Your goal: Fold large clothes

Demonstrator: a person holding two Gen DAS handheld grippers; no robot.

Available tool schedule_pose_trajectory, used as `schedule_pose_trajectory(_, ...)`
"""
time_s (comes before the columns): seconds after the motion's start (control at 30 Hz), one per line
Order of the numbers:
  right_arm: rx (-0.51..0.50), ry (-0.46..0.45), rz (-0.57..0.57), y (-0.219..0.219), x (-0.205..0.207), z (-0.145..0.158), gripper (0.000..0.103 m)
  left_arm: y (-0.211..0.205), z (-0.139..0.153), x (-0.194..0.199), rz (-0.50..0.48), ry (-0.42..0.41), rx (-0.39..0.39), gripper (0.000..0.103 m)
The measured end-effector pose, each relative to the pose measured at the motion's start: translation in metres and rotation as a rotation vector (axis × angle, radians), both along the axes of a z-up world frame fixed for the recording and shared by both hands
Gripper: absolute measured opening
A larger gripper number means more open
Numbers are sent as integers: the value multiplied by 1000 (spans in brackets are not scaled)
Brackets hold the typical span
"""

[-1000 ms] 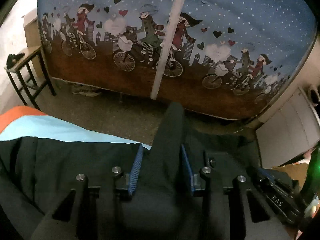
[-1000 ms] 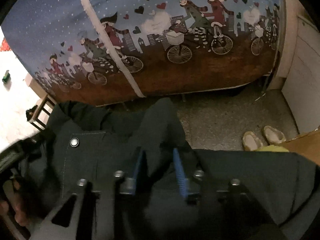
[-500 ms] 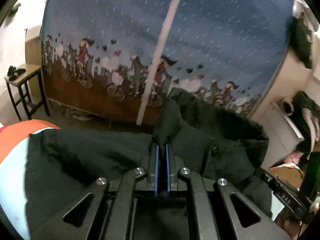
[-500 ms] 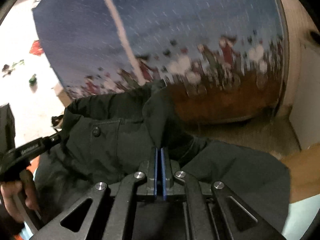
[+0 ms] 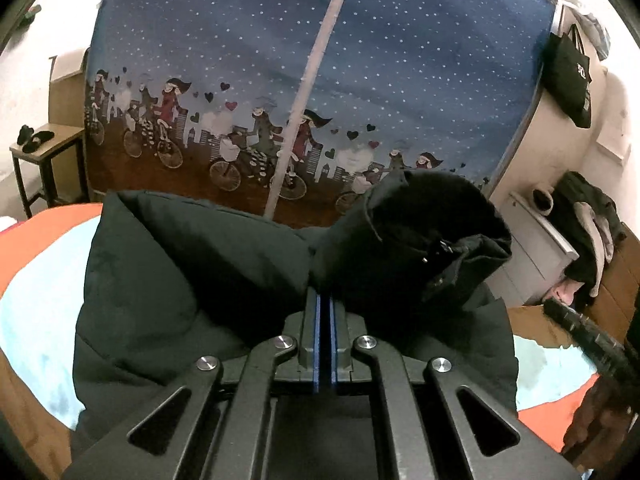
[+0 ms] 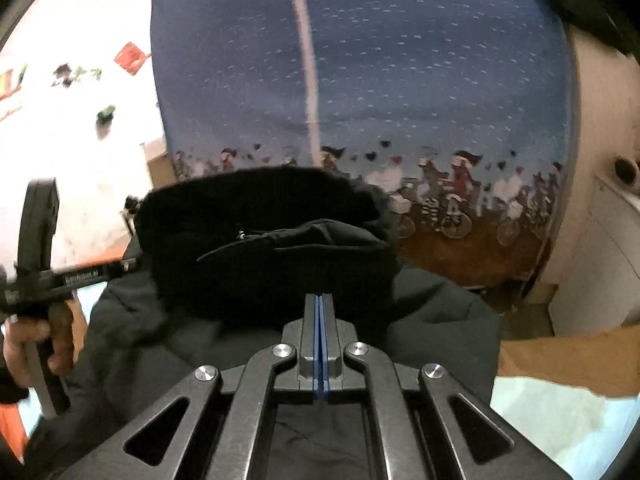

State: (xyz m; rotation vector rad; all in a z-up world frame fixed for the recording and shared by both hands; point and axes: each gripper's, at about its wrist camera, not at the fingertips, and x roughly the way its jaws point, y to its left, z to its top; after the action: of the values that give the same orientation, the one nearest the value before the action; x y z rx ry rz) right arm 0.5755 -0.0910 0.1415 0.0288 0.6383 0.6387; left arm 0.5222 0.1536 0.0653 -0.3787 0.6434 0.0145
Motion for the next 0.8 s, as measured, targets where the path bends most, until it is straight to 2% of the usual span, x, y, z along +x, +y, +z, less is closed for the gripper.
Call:
schedule_pose_trajectory(0.07, 25, 13, -39, -10, 8, 5, 2, 3, -1, -9, -20, -5, -3, 1)
schedule_pose_trajectory(0.33, 142, 82, -96, -34, 35, 29, 4, -5, -26, -52, -108, 7, 84, 1)
schedule_pose_trajectory(0.37, 141, 108, -88, -31, 42, 29, 10, -6, -30, -56, -114, 11, 94, 0)
schedule_pose_trajectory(0.43, 144, 182, -53, -18, 59, 24, 31, -8, -39, -62, -117, 24, 117, 0)
schedule_pose_trajectory(0.47, 154, 226, -18, -8, 65, 17, 48, -6, -44, -65, -114, 38, 116, 0)
schedule_pose_trajectory(0.5, 162, 249, 4, -3, 66, 11, 53, -4, -48, -68, -111, 49, 115, 0)
schedule_pose_trajectory(0.53, 164, 277, 37, 5, 63, 4, 53, 0, -52, -72, -106, 66, 119, 0)
schedule_pose_trajectory(0.57, 152, 290, 72, 12, 59, -1, 53, 3, -53, -73, -107, 73, 119, 0)
schedule_pose_trajectory(0.67, -65, 311, 150, 46, 44, -36, 52, 14, -51, -84, -97, 73, 136, 0)
schedule_pose_trajectory(0.7, -119, 345, 171, 55, 42, -53, 50, 16, -48, -86, -103, 66, 127, 0)
schedule_pose_trajectory(0.73, -150, 383, 166, 60, 44, -69, 50, 17, -45, -87, -99, 64, 129, 0)
schedule_pose_trajectory(0.8, -120, 417, 140, 58, 46, -84, 50, 16, -42, -84, -99, 70, 138, 0)
